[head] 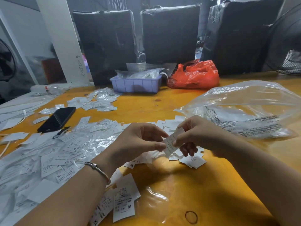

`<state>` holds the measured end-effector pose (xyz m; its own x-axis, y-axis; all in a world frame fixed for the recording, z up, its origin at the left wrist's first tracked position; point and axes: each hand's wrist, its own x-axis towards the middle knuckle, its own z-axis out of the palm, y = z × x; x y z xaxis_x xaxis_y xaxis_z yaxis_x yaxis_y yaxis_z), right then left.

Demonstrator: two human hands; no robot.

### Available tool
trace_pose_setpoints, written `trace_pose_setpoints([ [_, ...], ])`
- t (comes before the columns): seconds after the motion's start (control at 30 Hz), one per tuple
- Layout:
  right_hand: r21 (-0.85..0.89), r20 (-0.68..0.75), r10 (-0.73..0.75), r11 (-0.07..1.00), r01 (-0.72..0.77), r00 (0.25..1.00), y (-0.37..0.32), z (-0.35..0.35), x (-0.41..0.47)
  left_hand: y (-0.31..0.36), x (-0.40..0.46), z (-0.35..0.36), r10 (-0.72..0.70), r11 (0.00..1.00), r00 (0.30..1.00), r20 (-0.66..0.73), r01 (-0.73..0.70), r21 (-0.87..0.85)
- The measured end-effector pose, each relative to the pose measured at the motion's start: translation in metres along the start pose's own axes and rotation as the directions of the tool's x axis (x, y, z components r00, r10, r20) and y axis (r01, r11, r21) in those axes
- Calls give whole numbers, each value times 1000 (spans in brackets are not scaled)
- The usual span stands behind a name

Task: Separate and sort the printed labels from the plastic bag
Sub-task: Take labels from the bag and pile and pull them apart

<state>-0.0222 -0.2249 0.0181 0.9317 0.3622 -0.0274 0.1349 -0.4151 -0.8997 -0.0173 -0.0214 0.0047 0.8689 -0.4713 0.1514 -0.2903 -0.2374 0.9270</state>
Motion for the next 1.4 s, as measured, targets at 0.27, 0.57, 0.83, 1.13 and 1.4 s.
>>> trace_pose_setpoints([
  [0.27, 1, 88, -39, 999, 40, 995, -1, 6, -1, 2, -2, 2, -15, 1000, 1000, 6, 15, 21],
  [0.57, 43, 11, -63, 997, 63, 998, 2, 10, 2, 3, -2, 0, 31, 999, 995, -92, -33, -21],
  [0.83, 155, -122, -162, 971, 180, 979, 4, 11, 4, 2, -2, -2, 37, 999, 994, -99, -40, -32],
  [1.13, 57, -201, -267, 957, 283, 943, 3, 6, 2, 1, -1, -4, -59, 998, 998, -2, 59, -22],
  [1.4, -147, -312, -385, 923, 357, 868, -2, 2, -2, -1, -1, -5, -95, 995, 994, 63, 92, 45],
])
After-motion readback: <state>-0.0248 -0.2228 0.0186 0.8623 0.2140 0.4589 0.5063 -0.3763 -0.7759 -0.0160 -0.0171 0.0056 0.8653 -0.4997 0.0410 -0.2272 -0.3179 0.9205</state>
